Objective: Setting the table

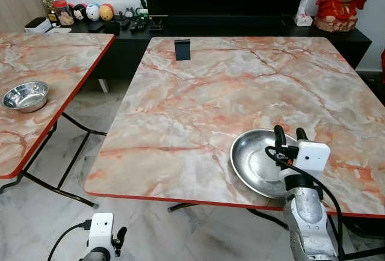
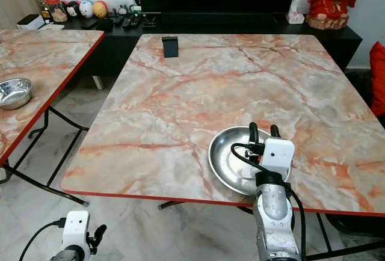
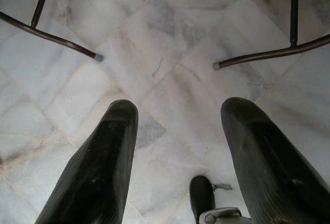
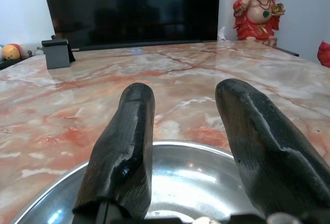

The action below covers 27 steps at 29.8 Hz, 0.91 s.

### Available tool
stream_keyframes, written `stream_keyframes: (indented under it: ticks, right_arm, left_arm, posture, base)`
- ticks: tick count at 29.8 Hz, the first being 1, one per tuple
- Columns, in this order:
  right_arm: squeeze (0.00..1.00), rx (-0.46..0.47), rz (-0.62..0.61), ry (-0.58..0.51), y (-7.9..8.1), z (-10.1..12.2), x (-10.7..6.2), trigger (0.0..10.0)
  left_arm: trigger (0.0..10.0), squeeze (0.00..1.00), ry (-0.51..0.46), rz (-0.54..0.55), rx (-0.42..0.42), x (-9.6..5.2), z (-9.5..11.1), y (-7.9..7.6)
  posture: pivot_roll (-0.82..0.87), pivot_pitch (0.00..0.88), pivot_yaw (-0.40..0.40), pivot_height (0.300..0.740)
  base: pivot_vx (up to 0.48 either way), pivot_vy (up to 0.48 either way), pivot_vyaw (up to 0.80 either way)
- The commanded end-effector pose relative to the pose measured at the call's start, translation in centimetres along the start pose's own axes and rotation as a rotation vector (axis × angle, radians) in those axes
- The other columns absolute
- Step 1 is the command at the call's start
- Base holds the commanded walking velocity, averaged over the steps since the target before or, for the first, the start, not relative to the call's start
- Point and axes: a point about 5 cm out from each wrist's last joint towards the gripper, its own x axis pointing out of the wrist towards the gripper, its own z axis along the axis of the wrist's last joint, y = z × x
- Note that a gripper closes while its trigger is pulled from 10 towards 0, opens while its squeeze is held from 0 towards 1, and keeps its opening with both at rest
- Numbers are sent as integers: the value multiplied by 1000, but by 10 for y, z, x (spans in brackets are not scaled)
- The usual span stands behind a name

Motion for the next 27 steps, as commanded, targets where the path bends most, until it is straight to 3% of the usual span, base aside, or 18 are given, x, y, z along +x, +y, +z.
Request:
stream_keyframes:
  ticks: [1,23,27]
  right_arm:
    - [0,7,-5,0,1,0,2,10000]
    - [0,26,-15,-7,0,3,11,10000]
    - [0,19,-8,-20,1,7,14,10000]
  left_arm:
    - [10000,0,11,14,-5,-2,-4,2]
    - [10000,0,5,12,-10,-1,-2,0]
    - [10000,0,4,11,-12,-1,-2,-1]
  posture:
    - [-110,0,33,736]
    - [-100,0,22,736]
    - [-99,0,21,736]
  base:
    - [0,0,0]
    - [0,-12,0]
    - [0,248,0]
